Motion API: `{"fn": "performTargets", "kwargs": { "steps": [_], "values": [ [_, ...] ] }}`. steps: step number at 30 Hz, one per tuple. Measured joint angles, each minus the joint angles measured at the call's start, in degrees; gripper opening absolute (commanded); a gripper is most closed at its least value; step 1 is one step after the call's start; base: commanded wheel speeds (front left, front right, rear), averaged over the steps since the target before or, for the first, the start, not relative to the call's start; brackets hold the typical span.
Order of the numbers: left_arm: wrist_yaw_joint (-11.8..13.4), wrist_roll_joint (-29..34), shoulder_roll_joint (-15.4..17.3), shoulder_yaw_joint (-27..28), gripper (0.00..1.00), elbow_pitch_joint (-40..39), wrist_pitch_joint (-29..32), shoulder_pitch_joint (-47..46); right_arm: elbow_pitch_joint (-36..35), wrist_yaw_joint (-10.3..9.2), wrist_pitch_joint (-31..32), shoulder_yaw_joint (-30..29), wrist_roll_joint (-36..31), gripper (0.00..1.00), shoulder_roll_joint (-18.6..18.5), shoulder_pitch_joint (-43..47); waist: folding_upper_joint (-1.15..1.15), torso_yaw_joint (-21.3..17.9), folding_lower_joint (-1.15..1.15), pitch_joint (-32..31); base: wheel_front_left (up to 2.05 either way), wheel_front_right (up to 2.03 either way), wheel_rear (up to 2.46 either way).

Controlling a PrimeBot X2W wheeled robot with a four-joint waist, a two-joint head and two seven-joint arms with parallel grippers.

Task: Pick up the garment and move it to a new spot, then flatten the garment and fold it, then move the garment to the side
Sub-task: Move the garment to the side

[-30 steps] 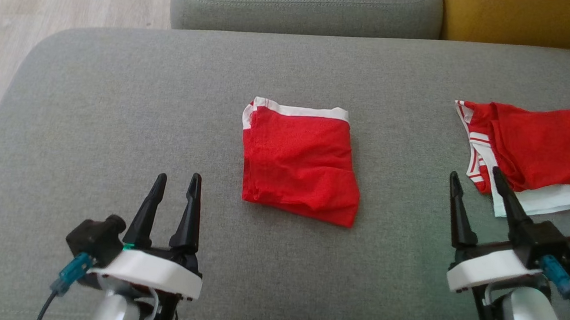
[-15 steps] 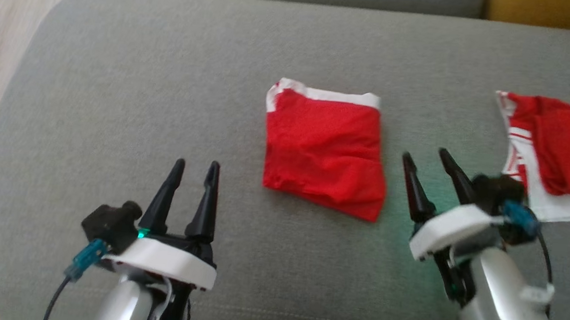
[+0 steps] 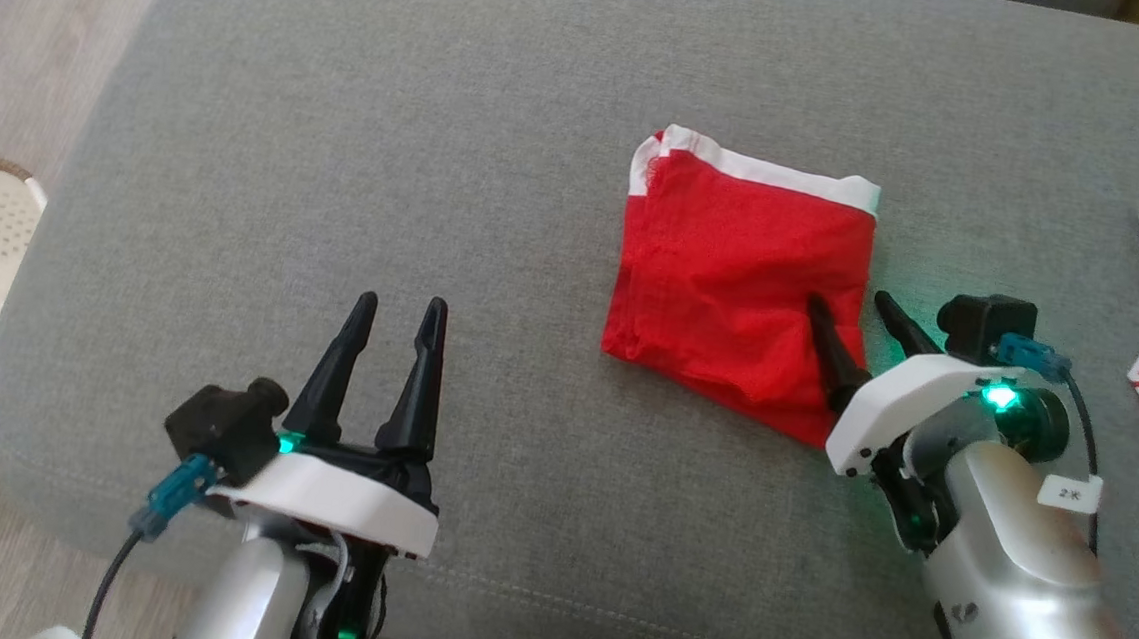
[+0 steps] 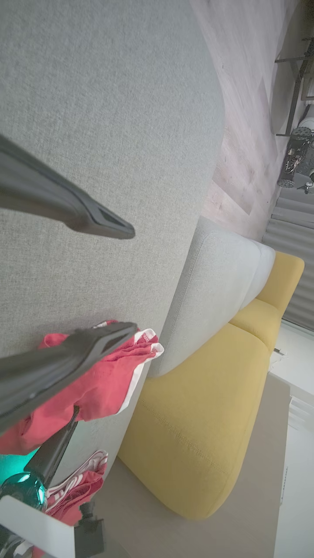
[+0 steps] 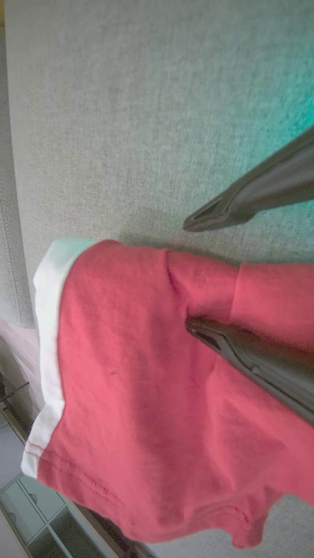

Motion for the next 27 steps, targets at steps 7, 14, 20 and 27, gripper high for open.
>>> {"fn": "performTargets", "kwargs": {
  "steps": [7, 14, 20, 27],
  "values": [
    [0.1, 0.0, 0.0, -0.3, 1.00, 0.0, 0.0, -0.7, 4.4, 0.00, -1.0, 3.5, 2.4, 0.00, 0.1, -2.8, 0.00, 0.6, 0.00, 0.3, 0.00, 0.00, 0.00],
    [0.5, 0.0, 0.0, -0.5, 1.00, 0.0, 0.0, -0.8, 6.9, 0.00, -9.0, 7.4, -6.0, 0.00, -3.1, -5.4, 0.00, -1.3, 0.00, -0.4, 0.00, 0.00, 0.00],
    [0.5, 0.0, 0.0, -0.5, 1.00, -0.3, 0.0, -0.8, 5.0, 0.01, -11.3, 10.6, -14.3, 0.00, -7.8, -8.0, 0.00, -4.6, 0.00, -1.1, 0.00, 0.00, 0.00],
    [-0.1, 0.3, 0.0, -1.2, 1.00, -0.9, 0.0, -2.1, -1.1, 0.01, -7.5, 18.5, -15.1, 0.00, -17.0, -10.3, 0.00, -10.2, 0.00, -0.4, 0.00, 0.00, 0.00]
  ]
}}
